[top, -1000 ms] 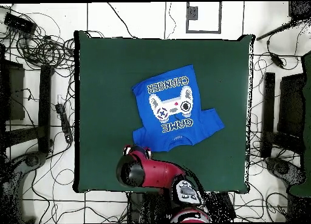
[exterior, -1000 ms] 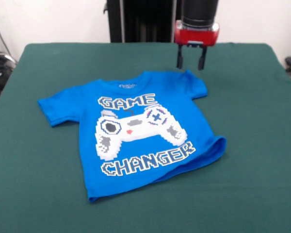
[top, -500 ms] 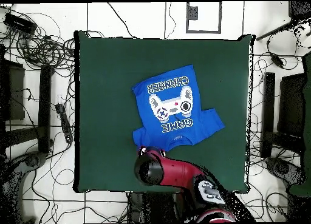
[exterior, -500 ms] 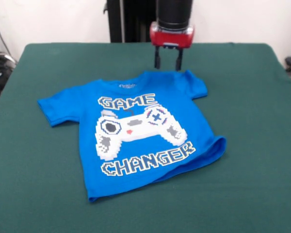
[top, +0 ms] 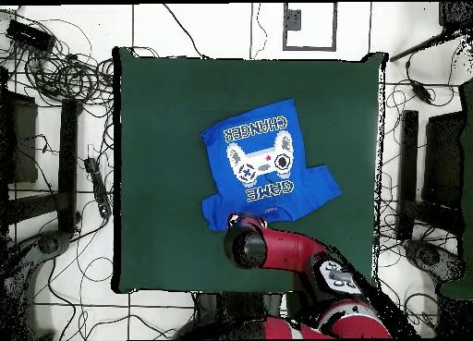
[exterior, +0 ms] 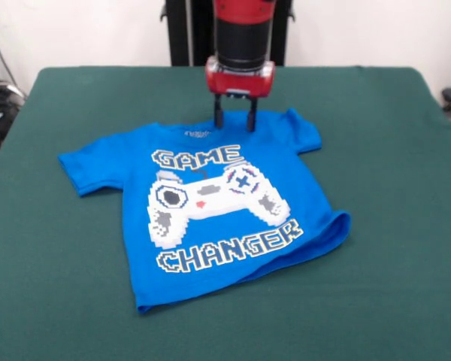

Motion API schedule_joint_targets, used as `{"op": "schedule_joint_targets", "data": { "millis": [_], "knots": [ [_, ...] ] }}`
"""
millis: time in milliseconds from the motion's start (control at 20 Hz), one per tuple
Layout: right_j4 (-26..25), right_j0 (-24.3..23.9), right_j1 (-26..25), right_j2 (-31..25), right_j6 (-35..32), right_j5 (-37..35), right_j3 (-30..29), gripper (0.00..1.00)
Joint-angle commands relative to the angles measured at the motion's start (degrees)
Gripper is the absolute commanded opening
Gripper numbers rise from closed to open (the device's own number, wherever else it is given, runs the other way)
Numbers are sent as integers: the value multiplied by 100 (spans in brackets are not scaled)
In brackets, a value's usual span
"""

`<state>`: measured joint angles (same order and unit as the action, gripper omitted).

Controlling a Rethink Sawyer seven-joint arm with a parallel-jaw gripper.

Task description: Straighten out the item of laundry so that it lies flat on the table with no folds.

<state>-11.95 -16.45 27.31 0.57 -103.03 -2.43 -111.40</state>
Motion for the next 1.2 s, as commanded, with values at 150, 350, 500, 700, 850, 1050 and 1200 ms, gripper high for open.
{"op": "schedule_joint_targets", "data": {
  "millis": [150,350,500,700,850,1050,1200],
  "knots": [
    [-505,-259,-597,-625,182,-510,947,100],
    [-794,-559,-625,-746,321,-618,1043,100],
    [-993,-738,-590,-814,356,-702,1057,100],
    [-1215,-944,-521,-926,394,-841,1057,100],
    [-1349,-1089,-428,-1006,411,-954,1016,100],
    [-1465,-1237,-205,-1112,438,-1186,907,100],
    [-1537,-1284,-119,-1164,402,-1283,877,100]
  ]
}}
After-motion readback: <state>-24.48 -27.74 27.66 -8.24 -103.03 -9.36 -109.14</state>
